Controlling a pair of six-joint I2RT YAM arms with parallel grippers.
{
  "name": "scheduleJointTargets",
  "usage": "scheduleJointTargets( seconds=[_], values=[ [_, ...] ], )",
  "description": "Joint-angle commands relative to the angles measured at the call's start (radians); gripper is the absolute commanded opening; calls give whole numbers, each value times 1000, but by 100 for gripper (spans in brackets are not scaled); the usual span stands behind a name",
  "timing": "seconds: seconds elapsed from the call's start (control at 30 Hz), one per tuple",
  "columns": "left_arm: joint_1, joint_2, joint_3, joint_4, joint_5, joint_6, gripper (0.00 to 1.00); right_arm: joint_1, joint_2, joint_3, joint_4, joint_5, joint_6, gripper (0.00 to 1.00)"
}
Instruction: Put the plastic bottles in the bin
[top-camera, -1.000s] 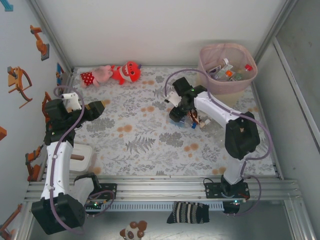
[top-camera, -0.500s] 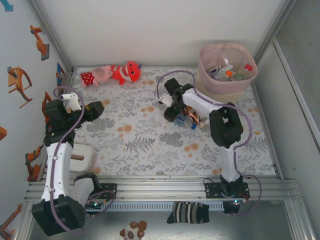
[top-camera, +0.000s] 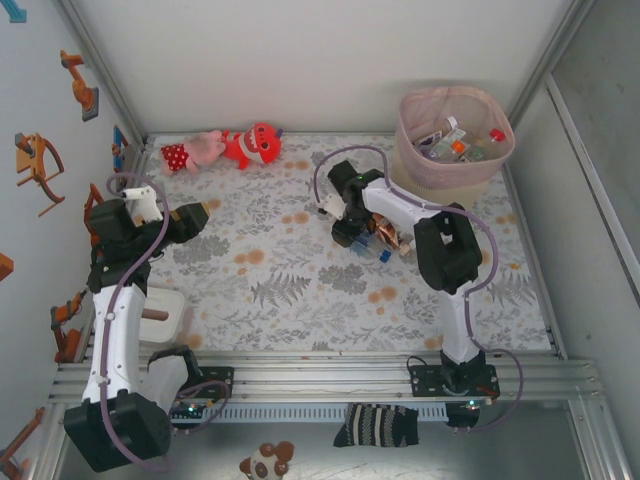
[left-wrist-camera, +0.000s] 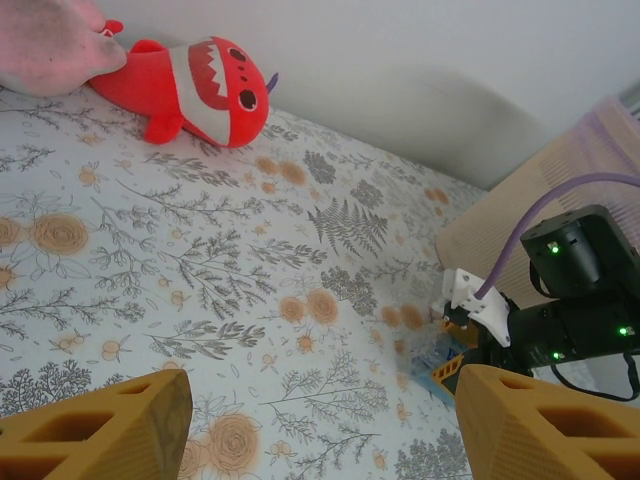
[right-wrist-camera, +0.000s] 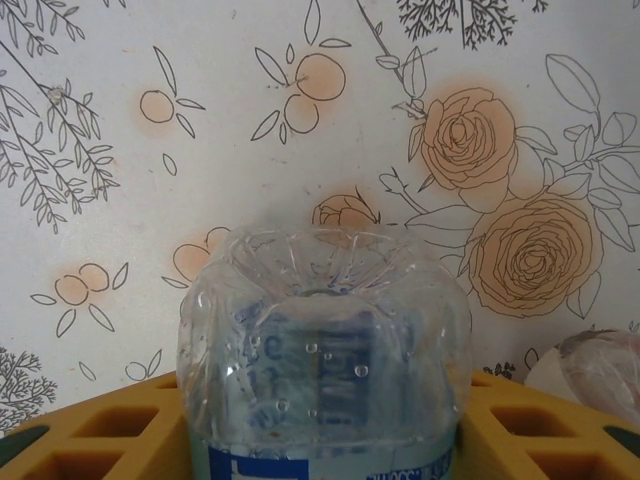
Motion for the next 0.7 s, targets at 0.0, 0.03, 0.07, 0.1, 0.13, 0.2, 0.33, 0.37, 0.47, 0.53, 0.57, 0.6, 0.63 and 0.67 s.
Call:
scheduleJointTargets(
  seconds=[0.0,0.03,0.07,0.1,0.13,0.2,0.33,0.37,0.47,0.53,0.57,0.6,0.63,0.67],
  values=[
    [7,-21,11,-7,2,24,70,15,-57,29,-38,5,24,51],
    [7,-23,12,-7,2,24,70,16,-69,30,-43,-3,36,51],
    [7,-25,11,-7,2,24,70,16,-86,32,-46,-15,49,51],
    [7,-26,11,-7,2,24,70,16,-99,33,-48,-27,62,51],
    [7,-26,12,-7,2,24,70,15,-120,33,-48,-42,81,51],
    [7,-27,11,-2,8,21,70,15,-161,33,-43,-74,117,51],
    [8,-28,11,-2,10,18,70,15,-253,34,-11,-133,212,50],
    [7,-29,11,-2,11,18,70,15,-275,39,-4,-146,236,50],
    [7,-33,11,-3,9,15,70,16,-323,71,6,-166,304,49],
    [7,-36,7,3,9,9,70,16,-346,102,7,-169,341,48],
    [8,-38,7,6,10,9,70,14,-358,120,7,-171,358,48],
    [7,-39,7,5,12,9,70,14,-371,139,7,-174,370,48],
    [8,-39,7,5,12,7,70,13,-382,161,6,-177,382,48],
    [8,-39,8,6,13,7,70,12,-392,179,6,-177,389,48]
  ],
)
